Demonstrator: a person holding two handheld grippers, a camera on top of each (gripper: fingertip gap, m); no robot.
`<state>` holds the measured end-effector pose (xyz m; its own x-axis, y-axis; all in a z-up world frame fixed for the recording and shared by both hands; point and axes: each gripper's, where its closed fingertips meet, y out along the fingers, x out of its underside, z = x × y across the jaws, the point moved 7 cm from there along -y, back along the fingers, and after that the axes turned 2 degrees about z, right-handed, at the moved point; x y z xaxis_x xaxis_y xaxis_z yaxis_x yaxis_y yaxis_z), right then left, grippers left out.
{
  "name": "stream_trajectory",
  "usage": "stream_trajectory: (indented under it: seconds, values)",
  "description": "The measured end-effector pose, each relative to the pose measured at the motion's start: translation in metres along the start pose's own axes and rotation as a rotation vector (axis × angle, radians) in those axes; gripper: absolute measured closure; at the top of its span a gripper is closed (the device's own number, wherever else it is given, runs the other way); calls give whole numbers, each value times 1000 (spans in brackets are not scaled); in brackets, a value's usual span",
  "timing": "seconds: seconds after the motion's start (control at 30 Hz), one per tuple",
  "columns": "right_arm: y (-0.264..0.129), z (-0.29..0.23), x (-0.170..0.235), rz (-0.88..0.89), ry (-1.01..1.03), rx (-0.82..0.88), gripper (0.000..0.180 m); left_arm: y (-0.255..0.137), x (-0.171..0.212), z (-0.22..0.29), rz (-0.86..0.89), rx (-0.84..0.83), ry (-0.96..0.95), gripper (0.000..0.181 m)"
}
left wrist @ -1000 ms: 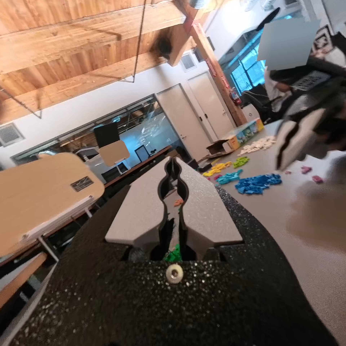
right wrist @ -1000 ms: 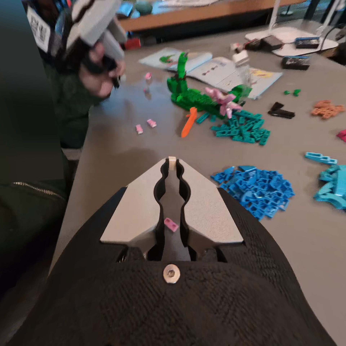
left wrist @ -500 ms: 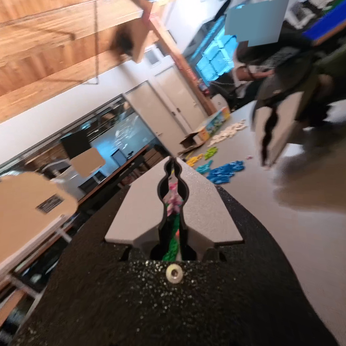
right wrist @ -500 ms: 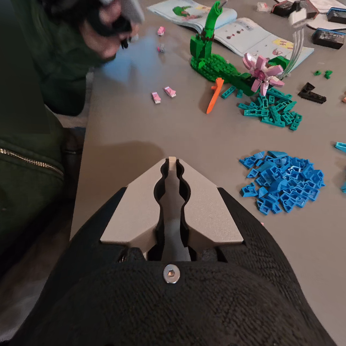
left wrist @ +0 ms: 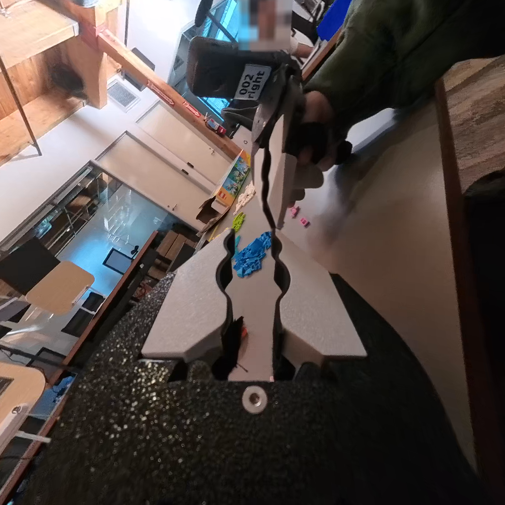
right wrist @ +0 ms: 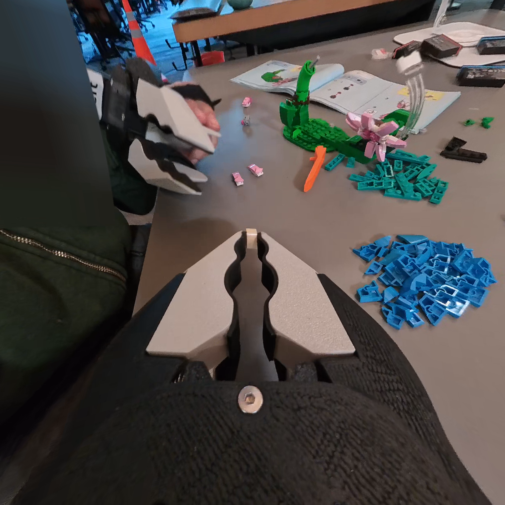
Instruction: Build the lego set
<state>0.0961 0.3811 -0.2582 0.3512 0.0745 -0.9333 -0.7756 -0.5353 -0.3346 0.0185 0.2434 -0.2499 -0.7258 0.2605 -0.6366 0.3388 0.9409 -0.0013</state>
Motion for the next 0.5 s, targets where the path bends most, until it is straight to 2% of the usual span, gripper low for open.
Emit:
stream_trajectory:
  seconds: [0.5]
  values:
    - [6, -2, 3, -56, -6, -30, 174, -1, 0, -1, 4, -8, 6, 160]
